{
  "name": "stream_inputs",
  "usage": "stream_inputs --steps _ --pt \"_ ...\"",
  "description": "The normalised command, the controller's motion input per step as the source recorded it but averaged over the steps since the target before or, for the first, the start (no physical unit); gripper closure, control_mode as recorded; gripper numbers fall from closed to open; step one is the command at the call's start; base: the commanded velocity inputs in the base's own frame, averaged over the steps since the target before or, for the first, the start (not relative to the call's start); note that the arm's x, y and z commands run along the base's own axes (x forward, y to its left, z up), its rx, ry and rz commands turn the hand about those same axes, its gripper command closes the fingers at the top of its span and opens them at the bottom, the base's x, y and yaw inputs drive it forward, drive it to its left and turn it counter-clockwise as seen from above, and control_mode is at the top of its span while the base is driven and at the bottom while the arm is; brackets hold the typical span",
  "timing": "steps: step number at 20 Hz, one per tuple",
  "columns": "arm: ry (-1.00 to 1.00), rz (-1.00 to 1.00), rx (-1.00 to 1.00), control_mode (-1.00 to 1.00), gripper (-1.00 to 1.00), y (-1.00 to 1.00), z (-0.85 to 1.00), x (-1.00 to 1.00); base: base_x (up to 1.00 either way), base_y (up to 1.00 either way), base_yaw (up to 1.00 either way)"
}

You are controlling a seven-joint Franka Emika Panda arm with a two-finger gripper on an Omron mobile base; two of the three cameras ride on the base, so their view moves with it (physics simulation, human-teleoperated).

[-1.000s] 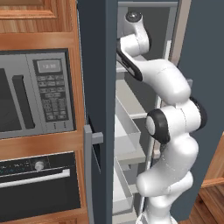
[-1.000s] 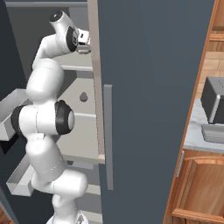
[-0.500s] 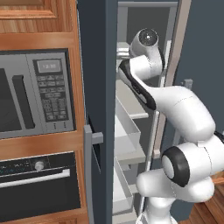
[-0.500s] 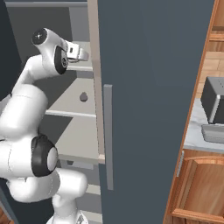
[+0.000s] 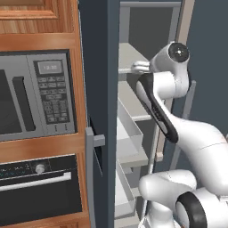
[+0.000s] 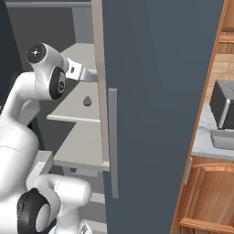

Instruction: Take the garlic and eggplant out of the freezer and place them in the tupperware container on the counter. Then put the tupperware containing the vegetables back in the freezer.

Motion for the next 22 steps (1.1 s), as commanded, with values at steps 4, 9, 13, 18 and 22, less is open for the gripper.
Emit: stream_inputs --steps 4,9,13,18,22 --pt "0.3 0.0 0.02 -1.0 1.0 -0.24 -0.09 -0.96 0.0 0.0 0.0" --pt "0.32 0.03 0.0 -1.0 1.0 -0.08 -0.5 -0.52 0.0 0.0 0.0" --pt "0.13 0.02 -0.05 -1.0 1.0 0.0 -0.55 -0.16 0.0 0.0 0.0" --pt "0.06 0.0 -0.1 -1.0 1.0 0.0 -0.63 0.0 0.0 0.0 0.0" --pt "0.02 0.0 -0.02 1.0 1.0 0.0 -0.16 0.0 -0.28 -0.07 0.0"
